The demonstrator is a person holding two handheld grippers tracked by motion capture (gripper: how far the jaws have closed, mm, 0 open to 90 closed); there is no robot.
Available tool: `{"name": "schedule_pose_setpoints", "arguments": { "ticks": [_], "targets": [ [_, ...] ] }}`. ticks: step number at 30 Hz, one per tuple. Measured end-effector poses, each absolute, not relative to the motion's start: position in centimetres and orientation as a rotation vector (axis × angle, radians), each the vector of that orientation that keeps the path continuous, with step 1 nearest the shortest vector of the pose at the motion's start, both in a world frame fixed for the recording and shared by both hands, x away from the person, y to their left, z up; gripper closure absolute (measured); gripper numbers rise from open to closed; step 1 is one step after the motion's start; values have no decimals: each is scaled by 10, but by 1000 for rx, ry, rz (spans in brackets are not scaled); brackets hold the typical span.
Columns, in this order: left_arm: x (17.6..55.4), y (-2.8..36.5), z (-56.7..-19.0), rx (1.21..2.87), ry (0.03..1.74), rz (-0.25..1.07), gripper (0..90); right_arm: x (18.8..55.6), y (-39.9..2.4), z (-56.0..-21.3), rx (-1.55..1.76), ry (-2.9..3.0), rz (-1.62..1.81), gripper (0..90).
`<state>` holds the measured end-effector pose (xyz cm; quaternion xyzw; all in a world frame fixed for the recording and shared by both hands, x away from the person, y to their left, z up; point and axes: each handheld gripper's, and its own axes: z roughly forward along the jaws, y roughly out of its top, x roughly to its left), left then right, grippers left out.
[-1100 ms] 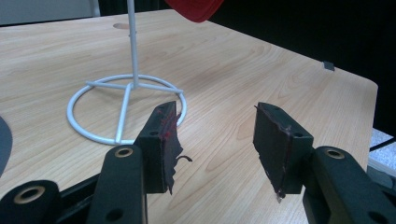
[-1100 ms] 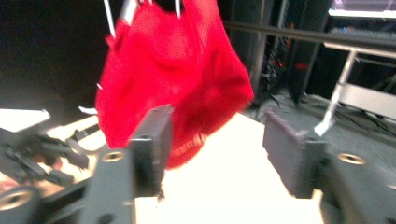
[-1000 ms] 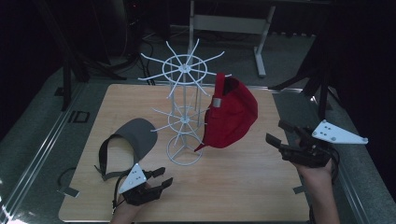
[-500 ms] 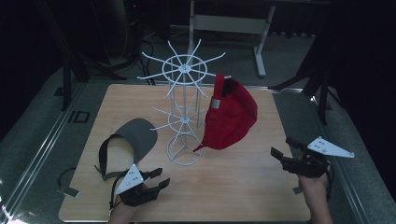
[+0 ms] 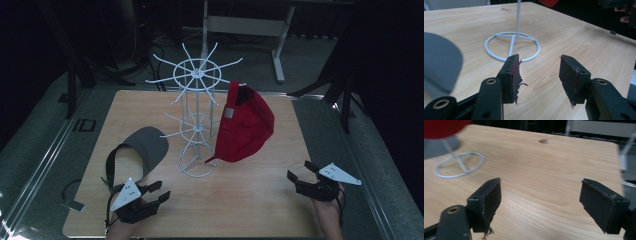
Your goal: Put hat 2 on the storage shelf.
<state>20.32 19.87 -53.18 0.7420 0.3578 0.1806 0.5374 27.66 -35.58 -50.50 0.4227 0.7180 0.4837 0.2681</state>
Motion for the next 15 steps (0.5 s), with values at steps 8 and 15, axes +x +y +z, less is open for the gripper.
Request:
{"name": "schedule_pose_setpoints", "arguments": {
  "ticks": [8,15],
  "targets": [
    [192,236,-534,1747,966,538,509,276,-366,-528,1180,1921,1300,176],
    [182,271,-535,1712,1075,631,509,274,-368,-535,1193,1908,1293,176]
  ]
}}
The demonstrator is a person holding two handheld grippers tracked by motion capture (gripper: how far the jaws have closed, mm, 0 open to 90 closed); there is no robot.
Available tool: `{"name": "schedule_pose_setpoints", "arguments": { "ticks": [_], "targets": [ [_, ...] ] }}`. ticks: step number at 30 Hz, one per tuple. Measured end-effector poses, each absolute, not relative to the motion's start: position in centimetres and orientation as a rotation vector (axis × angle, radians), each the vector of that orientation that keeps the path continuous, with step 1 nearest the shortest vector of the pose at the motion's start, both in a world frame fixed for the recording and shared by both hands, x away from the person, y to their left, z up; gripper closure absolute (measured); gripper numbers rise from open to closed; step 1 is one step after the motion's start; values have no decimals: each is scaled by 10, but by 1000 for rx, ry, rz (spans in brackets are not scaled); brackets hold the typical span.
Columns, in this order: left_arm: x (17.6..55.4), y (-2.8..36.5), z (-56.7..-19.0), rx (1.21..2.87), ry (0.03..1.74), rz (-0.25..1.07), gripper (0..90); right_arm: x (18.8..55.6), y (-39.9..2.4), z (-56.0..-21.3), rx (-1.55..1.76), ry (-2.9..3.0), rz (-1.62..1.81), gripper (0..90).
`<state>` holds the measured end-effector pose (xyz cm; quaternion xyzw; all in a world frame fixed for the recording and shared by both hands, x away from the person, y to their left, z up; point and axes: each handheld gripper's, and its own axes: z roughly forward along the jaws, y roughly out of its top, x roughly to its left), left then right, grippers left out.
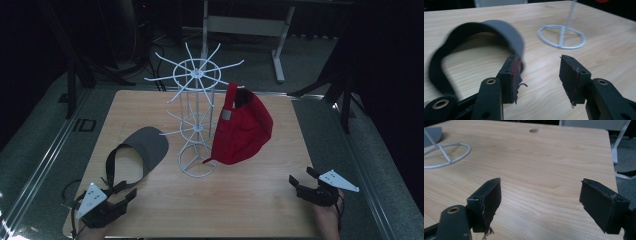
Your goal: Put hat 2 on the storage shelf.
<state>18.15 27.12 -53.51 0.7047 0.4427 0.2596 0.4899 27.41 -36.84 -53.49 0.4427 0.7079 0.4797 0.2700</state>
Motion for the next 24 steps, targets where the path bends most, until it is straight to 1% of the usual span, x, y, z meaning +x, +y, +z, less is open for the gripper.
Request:
{"name": "schedule_pose_setpoints", "arguments": {
  "ticks": [3,6,8,11,14,18,24],
  "targets": [
    [179,285,-538,1710,1146,654,508,273,-368,-535,1197,1904,1305,177],
    [177,294,-543,1723,1216,659,470,272,-368,-537,1198,1916,1299,177],
    [176,298,-546,1726,1272,690,444,270,-368,-538,1198,1915,1308,177],
    [178,302,-550,1712,1352,700,340,269,-368,-539,1198,1909,1303,177],
    [184,304,-556,1743,1416,687,201,270,-369,-540,1204,1909,1309,177],
    [193,306,-561,1757,1449,679,191,270,-368,-541,1208,1909,1312,177],
    [210,305,-562,1796,1448,665,192,270,-368,-544,1211,1917,1313,177]
  ]
}}
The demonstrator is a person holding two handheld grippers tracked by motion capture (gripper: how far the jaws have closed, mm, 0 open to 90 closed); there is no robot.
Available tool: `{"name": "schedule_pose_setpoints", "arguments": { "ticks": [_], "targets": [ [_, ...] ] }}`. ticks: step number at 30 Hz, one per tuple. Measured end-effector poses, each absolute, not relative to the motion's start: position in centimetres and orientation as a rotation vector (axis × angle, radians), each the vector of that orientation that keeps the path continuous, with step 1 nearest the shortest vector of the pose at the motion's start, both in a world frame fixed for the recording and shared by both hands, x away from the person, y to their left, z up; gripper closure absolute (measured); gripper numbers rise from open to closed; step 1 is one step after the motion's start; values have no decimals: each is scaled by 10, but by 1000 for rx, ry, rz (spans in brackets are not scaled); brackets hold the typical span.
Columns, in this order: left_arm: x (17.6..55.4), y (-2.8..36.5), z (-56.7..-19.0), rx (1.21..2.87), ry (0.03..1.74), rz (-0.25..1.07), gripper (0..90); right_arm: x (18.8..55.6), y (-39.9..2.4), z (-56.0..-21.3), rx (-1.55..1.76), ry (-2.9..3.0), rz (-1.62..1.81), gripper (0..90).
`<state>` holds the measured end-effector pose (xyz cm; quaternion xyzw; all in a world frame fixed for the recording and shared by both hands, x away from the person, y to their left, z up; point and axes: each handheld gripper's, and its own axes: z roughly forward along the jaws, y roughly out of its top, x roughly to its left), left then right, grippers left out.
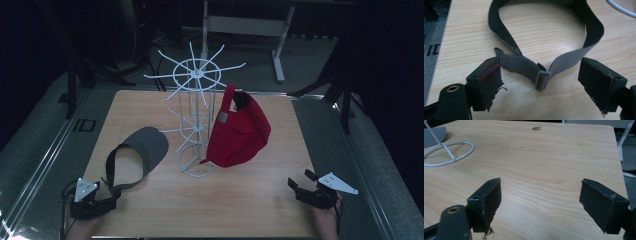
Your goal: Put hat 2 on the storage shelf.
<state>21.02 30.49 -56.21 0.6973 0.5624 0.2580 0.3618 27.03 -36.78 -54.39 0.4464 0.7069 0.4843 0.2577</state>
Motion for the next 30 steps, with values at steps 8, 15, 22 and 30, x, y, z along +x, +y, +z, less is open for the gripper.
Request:
{"name": "schedule_pose_setpoints", "arguments": {
  "ticks": [8,15,22,30],
  "targets": [
    [227,304,-566,1815,1487,625,257,271,-367,-548,1199,1929,1308,179],
    [232,302,-567,1858,1485,607,440,273,-366,-551,1209,1942,1317,179],
    [234,306,-566,1841,1488,577,755,275,-363,-555,1218,1974,1302,194],
    [232,300,-562,1882,1369,653,856,274,-365,-552,1235,1946,1304,194]
  ]
}}
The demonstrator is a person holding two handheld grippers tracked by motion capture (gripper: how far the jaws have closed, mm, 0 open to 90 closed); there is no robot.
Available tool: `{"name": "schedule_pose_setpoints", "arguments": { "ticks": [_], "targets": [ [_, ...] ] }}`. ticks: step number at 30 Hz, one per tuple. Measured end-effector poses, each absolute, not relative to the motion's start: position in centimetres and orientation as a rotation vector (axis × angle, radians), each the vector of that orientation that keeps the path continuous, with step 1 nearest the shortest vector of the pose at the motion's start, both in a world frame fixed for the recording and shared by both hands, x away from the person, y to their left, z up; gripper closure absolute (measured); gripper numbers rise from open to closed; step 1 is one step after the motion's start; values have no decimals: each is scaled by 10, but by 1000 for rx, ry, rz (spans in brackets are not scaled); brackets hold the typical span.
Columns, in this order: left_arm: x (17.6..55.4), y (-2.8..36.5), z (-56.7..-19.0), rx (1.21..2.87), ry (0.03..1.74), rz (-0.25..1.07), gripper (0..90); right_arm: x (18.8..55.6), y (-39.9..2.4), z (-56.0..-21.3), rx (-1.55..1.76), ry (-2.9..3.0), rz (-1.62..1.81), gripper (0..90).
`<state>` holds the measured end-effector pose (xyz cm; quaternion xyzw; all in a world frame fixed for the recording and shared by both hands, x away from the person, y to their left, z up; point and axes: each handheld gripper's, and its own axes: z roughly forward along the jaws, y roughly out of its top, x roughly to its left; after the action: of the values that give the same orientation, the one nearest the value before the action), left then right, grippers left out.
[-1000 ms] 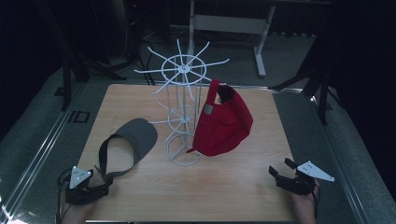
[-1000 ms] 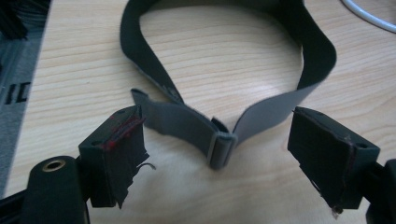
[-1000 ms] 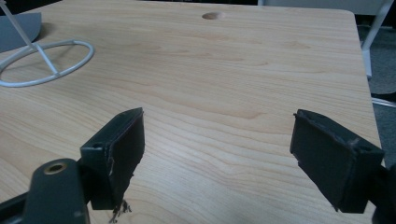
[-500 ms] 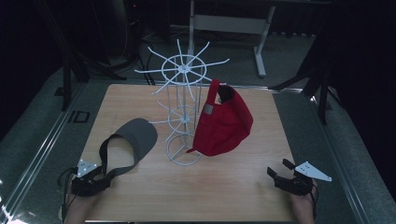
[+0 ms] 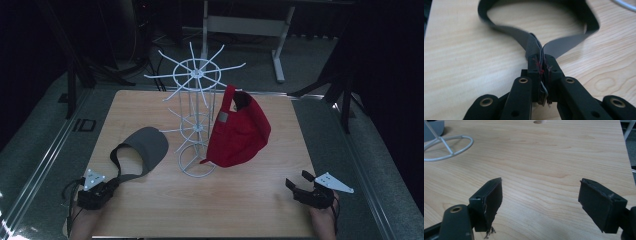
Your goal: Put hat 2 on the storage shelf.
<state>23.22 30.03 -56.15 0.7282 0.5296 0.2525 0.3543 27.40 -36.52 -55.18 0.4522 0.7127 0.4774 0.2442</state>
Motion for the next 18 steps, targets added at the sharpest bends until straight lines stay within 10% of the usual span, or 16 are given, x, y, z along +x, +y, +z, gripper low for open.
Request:
{"name": "schedule_pose_setpoints", "arguments": {
  "ticks": [18],
  "targets": [
    [233,298,-516,1853,1066,730,859,272,-371,-551,1252,1896,1291,191]
  ]
}}
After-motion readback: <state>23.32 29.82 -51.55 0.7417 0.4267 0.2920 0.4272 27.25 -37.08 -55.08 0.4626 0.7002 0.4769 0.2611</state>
